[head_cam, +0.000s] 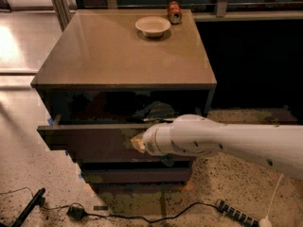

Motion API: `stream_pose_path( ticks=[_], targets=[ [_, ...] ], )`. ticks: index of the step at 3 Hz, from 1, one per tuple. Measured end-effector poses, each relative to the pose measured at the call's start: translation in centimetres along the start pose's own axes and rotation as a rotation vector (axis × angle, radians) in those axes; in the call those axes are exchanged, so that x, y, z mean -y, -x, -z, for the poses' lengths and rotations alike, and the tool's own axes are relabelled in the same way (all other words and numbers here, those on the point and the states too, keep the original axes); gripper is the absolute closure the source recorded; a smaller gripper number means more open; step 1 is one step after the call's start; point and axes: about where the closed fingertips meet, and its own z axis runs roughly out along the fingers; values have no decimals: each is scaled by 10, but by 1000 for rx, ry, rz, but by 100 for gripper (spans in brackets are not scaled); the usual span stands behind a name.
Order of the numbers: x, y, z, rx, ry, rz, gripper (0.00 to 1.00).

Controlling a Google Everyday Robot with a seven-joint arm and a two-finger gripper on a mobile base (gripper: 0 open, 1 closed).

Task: Close top drawer

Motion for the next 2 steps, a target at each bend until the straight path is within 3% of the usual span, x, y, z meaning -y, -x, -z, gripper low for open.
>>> stream_pose_path(
  ticks=[2],
  targets=[
    [11, 9, -21, 16, -10, -33, 100]
  ],
)
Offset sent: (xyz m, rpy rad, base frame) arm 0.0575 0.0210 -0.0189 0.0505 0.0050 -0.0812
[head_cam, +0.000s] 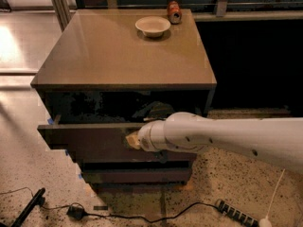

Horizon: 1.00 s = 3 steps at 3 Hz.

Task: Close top drawer

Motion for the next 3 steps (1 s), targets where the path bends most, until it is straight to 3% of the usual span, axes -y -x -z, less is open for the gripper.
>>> stream_pose_path(
  ticks=[2, 3],
  targets=[
    [14, 31, -25, 42, -11, -28, 100],
    [14, 31, -25, 41, -11, -28, 100]
  ],
)
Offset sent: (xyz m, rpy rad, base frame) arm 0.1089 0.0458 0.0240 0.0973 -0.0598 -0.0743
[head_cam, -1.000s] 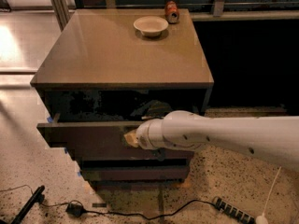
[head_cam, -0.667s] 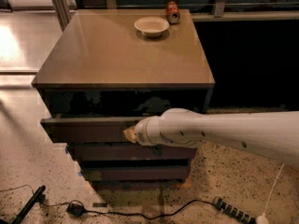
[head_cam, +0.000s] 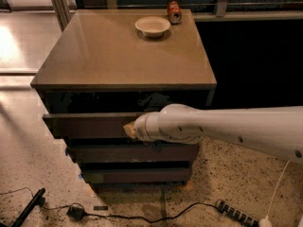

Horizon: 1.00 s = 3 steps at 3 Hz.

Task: Close top drawer

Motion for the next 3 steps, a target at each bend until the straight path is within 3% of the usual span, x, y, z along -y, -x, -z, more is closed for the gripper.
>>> stream_pose_path(
  ticks=[3],
  targets=[
    [16, 18, -16, 14, -15, -29, 100]
  ],
)
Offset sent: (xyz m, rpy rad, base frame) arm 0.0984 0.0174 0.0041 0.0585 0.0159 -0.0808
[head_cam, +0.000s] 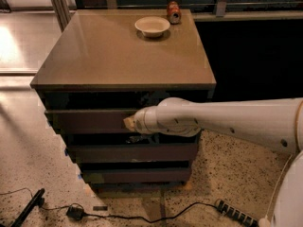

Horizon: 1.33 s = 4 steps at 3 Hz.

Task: Close top drawer

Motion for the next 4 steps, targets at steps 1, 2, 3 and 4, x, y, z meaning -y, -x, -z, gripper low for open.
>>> stream_pose_path(
  ticks=[1, 2, 3, 4],
  targets=[
    [0, 1, -9, -8, 4, -17, 100],
    [0, 1, -9, -8, 4, -17, 100],
    [-4, -13, 9, -27, 5, -11, 100],
    [-4, -35, 32, -46, 2, -23, 100]
  ],
)
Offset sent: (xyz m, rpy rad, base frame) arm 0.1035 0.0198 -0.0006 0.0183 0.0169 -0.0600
